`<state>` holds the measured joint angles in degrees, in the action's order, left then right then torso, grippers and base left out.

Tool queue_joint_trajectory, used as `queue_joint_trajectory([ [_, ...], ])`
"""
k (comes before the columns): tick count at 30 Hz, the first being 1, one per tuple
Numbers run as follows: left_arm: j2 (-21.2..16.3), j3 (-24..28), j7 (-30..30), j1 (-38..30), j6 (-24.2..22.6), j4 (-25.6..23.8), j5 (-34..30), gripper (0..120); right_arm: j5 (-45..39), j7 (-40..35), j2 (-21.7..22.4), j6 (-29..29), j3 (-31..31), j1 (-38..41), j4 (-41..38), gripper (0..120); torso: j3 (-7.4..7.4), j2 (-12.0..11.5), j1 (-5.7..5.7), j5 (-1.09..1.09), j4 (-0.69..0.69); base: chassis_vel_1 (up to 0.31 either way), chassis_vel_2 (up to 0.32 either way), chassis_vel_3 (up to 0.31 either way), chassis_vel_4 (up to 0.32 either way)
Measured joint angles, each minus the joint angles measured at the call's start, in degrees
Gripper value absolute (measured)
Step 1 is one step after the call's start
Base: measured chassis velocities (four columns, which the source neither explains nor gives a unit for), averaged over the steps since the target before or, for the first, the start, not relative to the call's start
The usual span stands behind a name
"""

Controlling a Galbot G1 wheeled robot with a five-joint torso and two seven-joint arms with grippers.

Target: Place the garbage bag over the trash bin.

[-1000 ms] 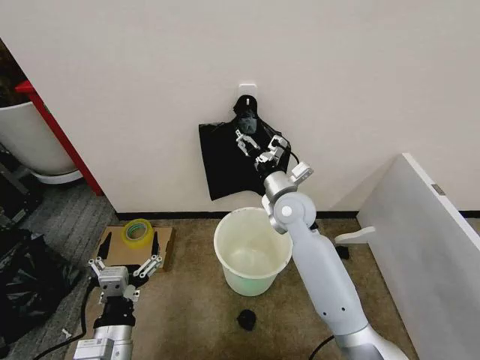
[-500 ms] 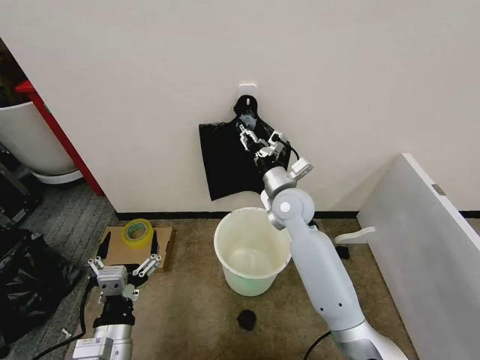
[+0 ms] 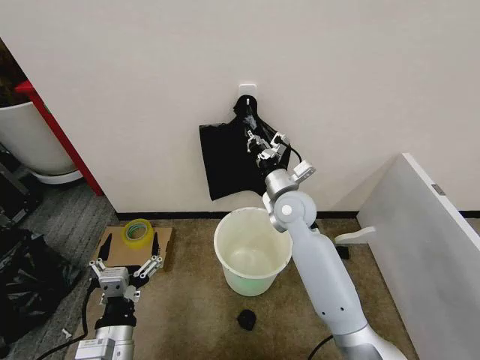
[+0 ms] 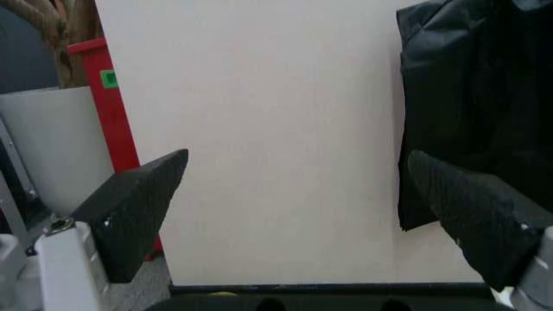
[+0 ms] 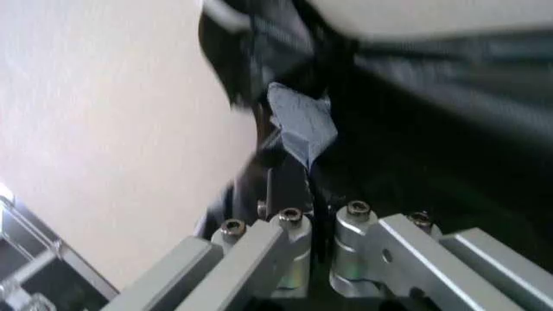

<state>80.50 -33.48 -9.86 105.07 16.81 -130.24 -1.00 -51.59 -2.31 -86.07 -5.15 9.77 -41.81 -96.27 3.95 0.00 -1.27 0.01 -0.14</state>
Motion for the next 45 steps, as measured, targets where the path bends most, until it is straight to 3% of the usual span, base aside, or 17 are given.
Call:
queue_joint_trajectory([
  [8, 0.01, 0.22, -0.07, -0.04, 0.0, 0.15, 0.05, 100, 12.51, 0.48, 1.84, 1.03, -1.45, -6.38, -3.75, 0, 0.0, 0.0, 0.0, 0.0, 0.0, 0.0, 0.0, 0.0, 0.0],
  [14, -0.07, 0.72, -0.08, -0.55, -0.06, 0.17, 0.07, 100, 22.2, 2.12, 5.65, 3.05, -2.55, -15.15, -9.96, 0, 0.0, 0.0, 0.0, 0.01, -0.01, 0.0, 0.0, 0.0, 0.0],
  [30, -0.22, 1.6, -0.07, -1.39, -0.14, 0.93, 0.18, 100, 35.42, 5.98, 13.96, 10.45, -1.59, -34.64, -21.25, 0, -0.01, 0.0, 0.0, 0.0, -0.01, 0.0, 0.0, 0.0, 0.0],
  [38, -0.5, 1.85, -0.08, -1.85, -0.3, 1.14, 0.07, 100, 40.23, 12.25, 16.94, 16.57, 0.83, -41.15, -22.71, 0, 0.0, 0.01, 0.0, 0.0, -0.01, 0.0, 0.0, 0.0, 0.0],
  [45, -0.51, 2.31, -0.06, -2.13, -0.6, 1.05, 0.07, 100, 46.05, 22.86, 18.43, 23.19, 3.68, -44.74, -23.49, 0, 0.0, 0.0, 0.0, 0.0, 0.0, 0.0, 0.0, 0.0, 0.0],
])
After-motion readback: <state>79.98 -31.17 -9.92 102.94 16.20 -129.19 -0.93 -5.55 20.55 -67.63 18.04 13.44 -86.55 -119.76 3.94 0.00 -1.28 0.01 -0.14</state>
